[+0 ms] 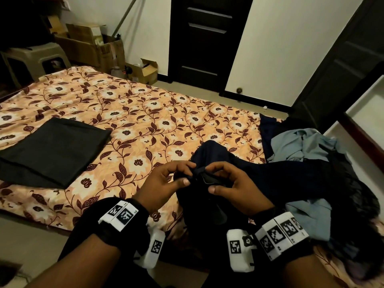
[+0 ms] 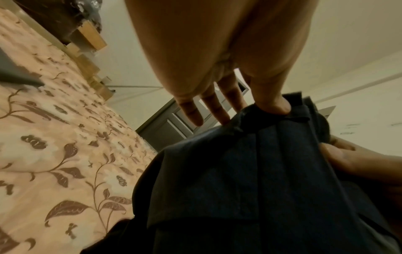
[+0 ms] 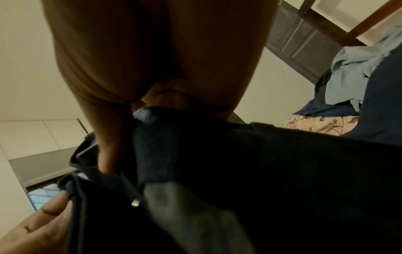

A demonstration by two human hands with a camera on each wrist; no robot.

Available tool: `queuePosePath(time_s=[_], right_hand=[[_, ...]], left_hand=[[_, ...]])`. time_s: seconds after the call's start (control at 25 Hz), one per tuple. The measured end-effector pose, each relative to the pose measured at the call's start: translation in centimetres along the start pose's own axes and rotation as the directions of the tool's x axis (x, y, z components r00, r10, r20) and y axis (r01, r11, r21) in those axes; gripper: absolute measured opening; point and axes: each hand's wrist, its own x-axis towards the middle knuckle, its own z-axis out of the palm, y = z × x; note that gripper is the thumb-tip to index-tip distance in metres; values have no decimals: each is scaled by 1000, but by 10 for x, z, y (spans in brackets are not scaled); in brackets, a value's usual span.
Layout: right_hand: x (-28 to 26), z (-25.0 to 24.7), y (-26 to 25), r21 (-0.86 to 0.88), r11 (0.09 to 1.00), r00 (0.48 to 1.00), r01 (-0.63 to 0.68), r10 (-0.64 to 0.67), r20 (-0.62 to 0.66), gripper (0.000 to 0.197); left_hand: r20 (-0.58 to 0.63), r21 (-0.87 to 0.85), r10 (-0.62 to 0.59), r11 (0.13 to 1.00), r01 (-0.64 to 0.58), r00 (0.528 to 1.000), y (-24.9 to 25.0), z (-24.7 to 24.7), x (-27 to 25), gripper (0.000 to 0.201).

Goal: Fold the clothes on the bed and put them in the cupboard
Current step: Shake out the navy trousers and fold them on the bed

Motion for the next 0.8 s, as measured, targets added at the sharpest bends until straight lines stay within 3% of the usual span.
queuePosePath(time_s=[0.08, 0.2, 0.28, 0.36, 0.44, 0.56, 0.64, 0.72, 0.8], right_hand=[[1, -4, -6, -20, 999, 999, 26, -26, -22, 43], [7, -7, -11, -137, 988, 986, 68, -88, -141, 41], [11, -4, -10, -301, 948, 938, 106, -195, -287, 36], [12, 2, -10, -398, 908, 891, 134, -286, -352, 37], [9, 2, -10, -440, 886, 901, 143, -301, -313, 43], [1, -16, -11, -502, 856, 972, 126, -209, -112, 53], [-2, -27, -9, -601, 785, 978, 149, -207, -28, 49], [-3, -31, -7, -647, 741, 949, 180, -304, -84, 39], [-3, -29, -10, -628, 760, 913, 169, -361, -191, 43]], left_hand=[[108, 92, 20, 995, -30, 994, 10, -3, 7, 12], [211, 79, 12, 996, -30, 978, 23, -11, 24, 12], [296, 75, -12, 997, -11, 955, 31, -15, 39, 17], [362, 84, -47, 996, 18, 931, 35, -14, 52, 14], [378, 78, -42, 997, 14, 925, 36, -10, 60, 8], [371, 6, -43, 999, 43, 928, 38, -5, 62, 12], [409, -56, -49, 995, 79, 911, 39, -1, 61, 10], [441, -62, -34, 996, 68, 897, 42, 5, 61, 13], [425, -87, -17, 994, 59, 905, 49, 8, 62, 15]])
